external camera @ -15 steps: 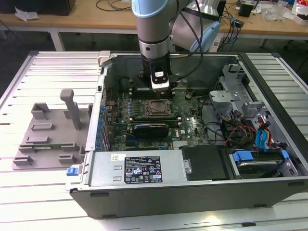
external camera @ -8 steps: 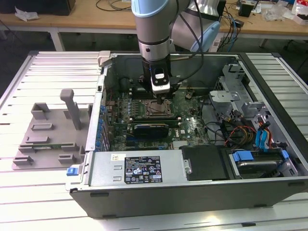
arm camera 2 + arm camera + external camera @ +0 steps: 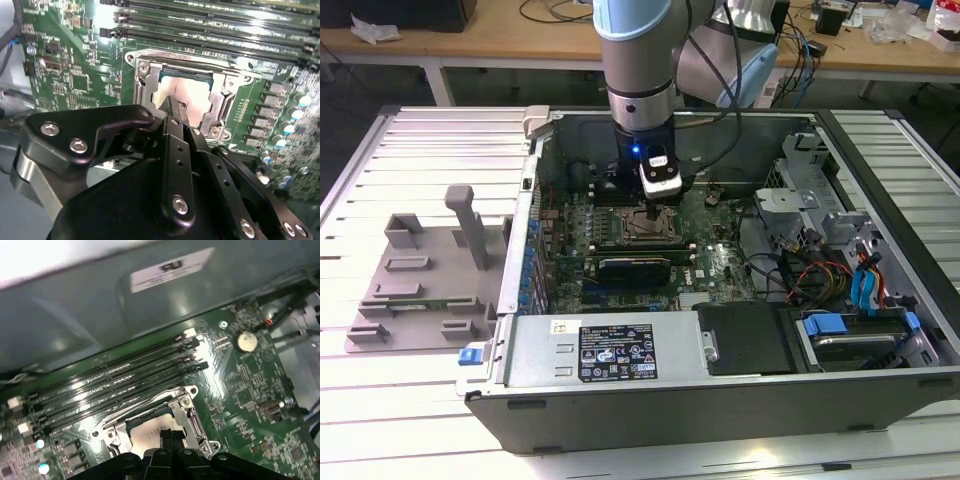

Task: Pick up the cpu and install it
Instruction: 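Install the first cpu locking lever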

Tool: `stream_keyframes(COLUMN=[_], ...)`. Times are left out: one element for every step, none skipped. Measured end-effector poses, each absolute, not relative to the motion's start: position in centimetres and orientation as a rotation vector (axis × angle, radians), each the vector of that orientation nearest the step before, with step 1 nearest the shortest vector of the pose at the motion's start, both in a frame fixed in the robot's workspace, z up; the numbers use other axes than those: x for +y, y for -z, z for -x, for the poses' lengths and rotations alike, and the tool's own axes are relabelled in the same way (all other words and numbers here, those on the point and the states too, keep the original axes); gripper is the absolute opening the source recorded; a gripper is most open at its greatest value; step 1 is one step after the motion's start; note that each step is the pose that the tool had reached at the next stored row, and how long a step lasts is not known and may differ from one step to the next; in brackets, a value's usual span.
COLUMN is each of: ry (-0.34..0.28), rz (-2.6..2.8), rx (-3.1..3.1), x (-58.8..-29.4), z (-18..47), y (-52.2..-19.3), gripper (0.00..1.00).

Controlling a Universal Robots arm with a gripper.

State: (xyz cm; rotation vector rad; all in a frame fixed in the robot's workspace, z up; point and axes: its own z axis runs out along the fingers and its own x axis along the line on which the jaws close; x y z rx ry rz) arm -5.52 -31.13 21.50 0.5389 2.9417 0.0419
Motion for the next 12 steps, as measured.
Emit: stream_keyframes(ry=[-0.042,-0.042,-0.036,-0.029,-0.027,-0.026,-0.026,-0.024,-0.019,-0.016,-0.013,-0.006], rz=[-0.525,-0.524,-0.529,-0.534,-0.535,-0.535,-0.529,-0.482,-0.437,-0.402,-0.373,-0.326], rx=[2.944,2.944,2.97,2.996,3.002,3.004,3.008,3.017,3.024,3.029,3.032,3.038], x=[-31.13,-31.13,-31.14,-31.14,-31.14,-31.14,-31.13,-31.13,-31.14,-31.14,-31.13,-31.13], z=[5.52,5.53,5.52,5.48,5.49,5.49,5.49,5.49,5.48,5.48,5.48,5.48], y=[-21.49,-21.49,-21.45,-21.44,-21.45,-21.45,-21.44,-21.43,-21.43,-21.43,-21.43,-21.43], gripper=[0.11,0.11,0.11,0.11,0.11,0.11,0.11,0.11,0.11,0.11,0.11,0.11])
